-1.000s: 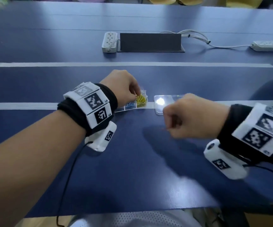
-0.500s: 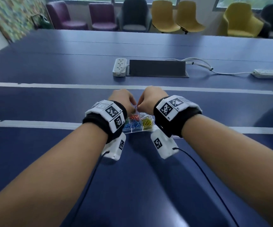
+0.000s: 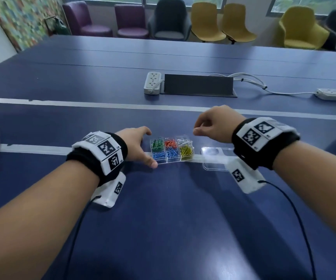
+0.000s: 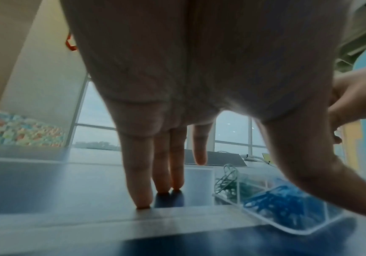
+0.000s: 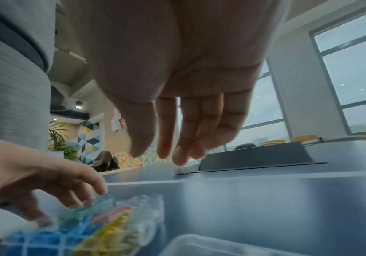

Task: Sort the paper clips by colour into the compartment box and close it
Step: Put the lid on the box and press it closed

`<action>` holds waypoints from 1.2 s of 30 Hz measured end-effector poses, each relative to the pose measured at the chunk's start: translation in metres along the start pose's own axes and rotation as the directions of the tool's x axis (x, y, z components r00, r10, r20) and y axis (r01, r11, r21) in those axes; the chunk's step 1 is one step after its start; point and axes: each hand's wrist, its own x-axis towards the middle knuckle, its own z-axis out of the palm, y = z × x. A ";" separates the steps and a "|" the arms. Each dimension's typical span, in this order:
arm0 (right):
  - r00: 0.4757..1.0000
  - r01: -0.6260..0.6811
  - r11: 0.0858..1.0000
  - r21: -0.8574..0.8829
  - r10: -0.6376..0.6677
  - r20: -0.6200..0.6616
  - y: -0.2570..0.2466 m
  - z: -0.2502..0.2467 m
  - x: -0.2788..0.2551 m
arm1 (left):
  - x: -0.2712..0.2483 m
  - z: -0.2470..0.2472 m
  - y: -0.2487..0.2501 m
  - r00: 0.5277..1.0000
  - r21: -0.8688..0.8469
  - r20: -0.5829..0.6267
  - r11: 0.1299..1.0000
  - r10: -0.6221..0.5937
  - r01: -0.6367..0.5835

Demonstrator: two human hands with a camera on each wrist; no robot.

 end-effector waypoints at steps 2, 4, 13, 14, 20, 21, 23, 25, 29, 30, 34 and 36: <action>0.995 -0.012 0.999 -0.030 0.015 0.103 0.019 -0.004 -0.006 | 0.003 0.003 -0.002 1.000 0.026 0.000 1.000 -0.002 0.002; 0.964 -0.052 0.993 -0.107 0.078 0.256 0.036 -0.005 -0.013 | 0.007 0.004 -0.002 1.000 0.050 -0.022 0.999 0.005 -0.003; 0.939 -0.069 0.980 -0.184 0.126 0.321 0.076 0.016 -0.033 | 0.015 0.008 0.001 0.998 0.152 -0.067 0.988 0.020 -0.009; 0.947 -0.069 0.984 -0.166 0.117 0.299 0.079 0.014 -0.033 | 0.017 0.008 0.000 0.998 0.157 -0.067 0.988 0.020 -0.010; 0.993 -0.032 0.998 0.062 0.024 0.118 0.061 0.002 -0.021 | 0.017 0.007 0.001 0.997 0.178 -0.077 0.984 0.025 -0.011; 0.994 0.000 0.996 0.087 -0.010 0.109 0.050 0.004 -0.017 | 0.016 0.007 0.000 0.996 0.171 -0.081 0.985 0.025 -0.011; 0.990 0.066 0.993 0.099 -0.078 0.118 0.026 0.010 -0.008 | 0.014 0.007 -0.003 0.996 0.140 -0.089 0.990 0.019 -0.006; 0.982 0.107 0.991 0.076 -0.117 0.149 0.007 0.020 0.001 | 0.011 0.007 -0.006 0.996 0.084 -0.088 0.996 0.008 -0.001; 0.974 0.126 0.991 0.039 -0.131 0.185 -0.014 0.038 0.013 | 0.006 0.006 -0.011 0.997 -0.017 -0.081 1.000 0.010 -0.011; 0.973 0.129 0.991 0.033 -0.133 0.188 -0.016 0.040 0.015 | 0.006 0.006 -0.011 0.997 -0.021 -0.081 1.000 0.016 -0.018; 0.973 0.130 0.991 0.006 -0.129 0.193 -0.022 0.042 0.018 | 0.009 0.007 -0.011 0.995 -0.003 -0.091 1.000 0.030 -0.030; 0.972 0.129 0.991 -0.014 -0.124 0.198 -0.023 0.043 0.019 | 0.011 0.007 -0.011 0.995 0.012 -0.092 1.000 0.029 -0.028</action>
